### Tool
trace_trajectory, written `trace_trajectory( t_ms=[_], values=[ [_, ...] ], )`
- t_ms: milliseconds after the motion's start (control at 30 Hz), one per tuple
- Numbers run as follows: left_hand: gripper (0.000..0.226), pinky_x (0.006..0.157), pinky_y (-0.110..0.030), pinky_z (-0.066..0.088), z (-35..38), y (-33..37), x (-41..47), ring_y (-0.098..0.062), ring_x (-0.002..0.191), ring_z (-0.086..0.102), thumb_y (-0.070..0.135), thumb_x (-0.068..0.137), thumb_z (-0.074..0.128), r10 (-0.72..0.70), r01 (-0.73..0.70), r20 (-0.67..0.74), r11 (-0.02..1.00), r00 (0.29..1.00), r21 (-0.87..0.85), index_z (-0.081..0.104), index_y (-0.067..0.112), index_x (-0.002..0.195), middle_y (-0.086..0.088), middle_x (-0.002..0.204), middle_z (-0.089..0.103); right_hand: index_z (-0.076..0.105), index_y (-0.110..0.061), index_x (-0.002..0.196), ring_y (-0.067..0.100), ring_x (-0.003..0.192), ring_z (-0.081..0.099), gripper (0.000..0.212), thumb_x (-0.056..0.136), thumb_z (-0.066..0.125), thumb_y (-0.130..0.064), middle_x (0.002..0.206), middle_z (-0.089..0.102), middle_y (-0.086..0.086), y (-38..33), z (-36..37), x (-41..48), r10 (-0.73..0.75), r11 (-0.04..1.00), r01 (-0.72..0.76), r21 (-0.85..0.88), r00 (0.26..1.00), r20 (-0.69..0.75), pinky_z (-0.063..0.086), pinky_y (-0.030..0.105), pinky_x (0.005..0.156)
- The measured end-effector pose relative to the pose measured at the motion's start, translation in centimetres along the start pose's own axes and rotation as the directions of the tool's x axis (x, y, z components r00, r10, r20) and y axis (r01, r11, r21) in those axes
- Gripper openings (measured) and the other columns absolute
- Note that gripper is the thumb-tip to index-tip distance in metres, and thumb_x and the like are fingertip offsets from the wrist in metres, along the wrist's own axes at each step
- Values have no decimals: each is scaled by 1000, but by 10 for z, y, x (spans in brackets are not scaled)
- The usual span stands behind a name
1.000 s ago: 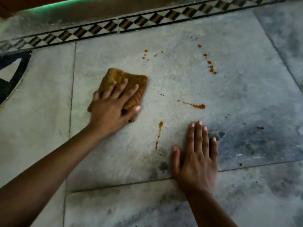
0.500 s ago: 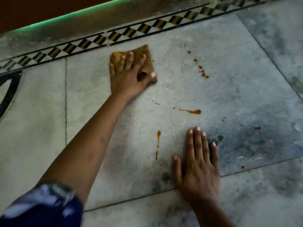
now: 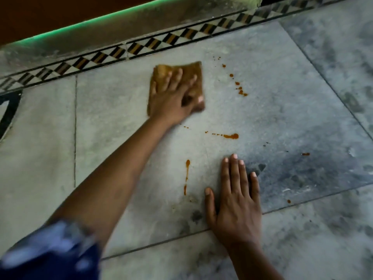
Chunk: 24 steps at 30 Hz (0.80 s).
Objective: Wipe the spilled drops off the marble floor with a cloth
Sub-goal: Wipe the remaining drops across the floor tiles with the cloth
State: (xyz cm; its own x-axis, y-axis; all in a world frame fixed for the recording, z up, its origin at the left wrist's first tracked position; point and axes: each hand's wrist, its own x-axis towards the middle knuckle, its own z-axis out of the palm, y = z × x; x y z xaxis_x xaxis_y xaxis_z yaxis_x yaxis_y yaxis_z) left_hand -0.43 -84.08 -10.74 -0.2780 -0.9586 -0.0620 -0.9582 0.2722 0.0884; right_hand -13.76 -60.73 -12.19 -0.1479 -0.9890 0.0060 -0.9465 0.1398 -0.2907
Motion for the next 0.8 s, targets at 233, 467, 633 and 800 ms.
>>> trace_trajectory(
  t_ms=[233,467,633,800],
  values=[
    [64,113,-56,6,-15,-103,-6,-28,146,2,69,89,25,-357,357,43,934,933,-4,14,42,147,4,160,3,34,-4,143,26,139,30,71,84,36,-44,151,29,14,1,0,1,-4,1000,4,9,1000,1,18,44,112],
    [64,115,-53,-1,-5,-7,15,-24,146,-4,74,86,18,-90,92,51,995,995,-39,13,48,145,6,159,-1,34,-5,143,27,138,31,72,83,37,-44,151,29,14,0,1,1,-1,1000,1,0,1000,9,19,44,112],
    [71,109,-53,18,6,-79,-100,-32,143,19,71,80,23,-21,22,-77,1000,997,8,30,40,143,-2,156,22,33,-5,143,27,139,30,72,84,36,-44,151,29,14,1,1,0,-8,1000,8,-2,1000,-5,18,44,112],
    [68,114,-57,3,-11,-124,-29,-29,146,-1,75,84,21,-492,494,51,862,869,-113,15,47,146,3,160,1,31,-5,144,26,140,26,71,85,34,-44,153,26,13,0,2,0,-6,1000,6,-7,1000,-11,15,43,114]
  ],
)
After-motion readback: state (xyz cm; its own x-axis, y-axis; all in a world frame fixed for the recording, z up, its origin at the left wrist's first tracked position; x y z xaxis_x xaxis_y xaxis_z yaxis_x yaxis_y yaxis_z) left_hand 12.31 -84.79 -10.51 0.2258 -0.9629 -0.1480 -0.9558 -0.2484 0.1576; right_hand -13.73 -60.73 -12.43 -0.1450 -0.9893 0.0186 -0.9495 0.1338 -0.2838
